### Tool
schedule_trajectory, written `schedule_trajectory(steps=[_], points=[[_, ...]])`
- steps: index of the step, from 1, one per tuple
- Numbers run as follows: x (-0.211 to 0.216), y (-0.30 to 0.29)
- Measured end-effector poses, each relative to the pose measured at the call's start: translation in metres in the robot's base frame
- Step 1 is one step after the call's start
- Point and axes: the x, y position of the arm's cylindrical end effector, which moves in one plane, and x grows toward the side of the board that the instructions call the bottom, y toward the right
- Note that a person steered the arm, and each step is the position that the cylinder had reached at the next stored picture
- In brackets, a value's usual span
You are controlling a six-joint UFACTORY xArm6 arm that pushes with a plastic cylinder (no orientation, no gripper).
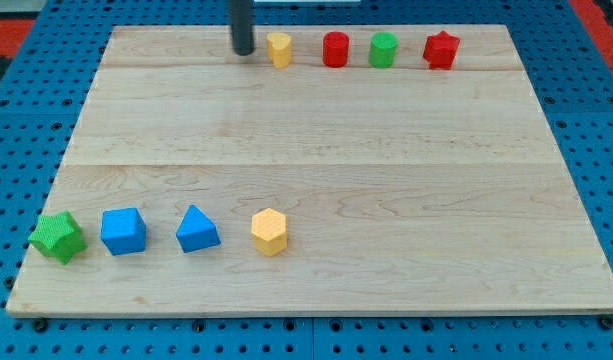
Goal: Slide the hexagon horizontally to the heart
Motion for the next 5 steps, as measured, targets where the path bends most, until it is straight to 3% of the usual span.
schedule_trajectory(steps=[1,2,3,4,5], points=[[0.101,0.066],[0.162,0.191],[0.237,0.238],[0.304,0.231],[0.317,0.168]])
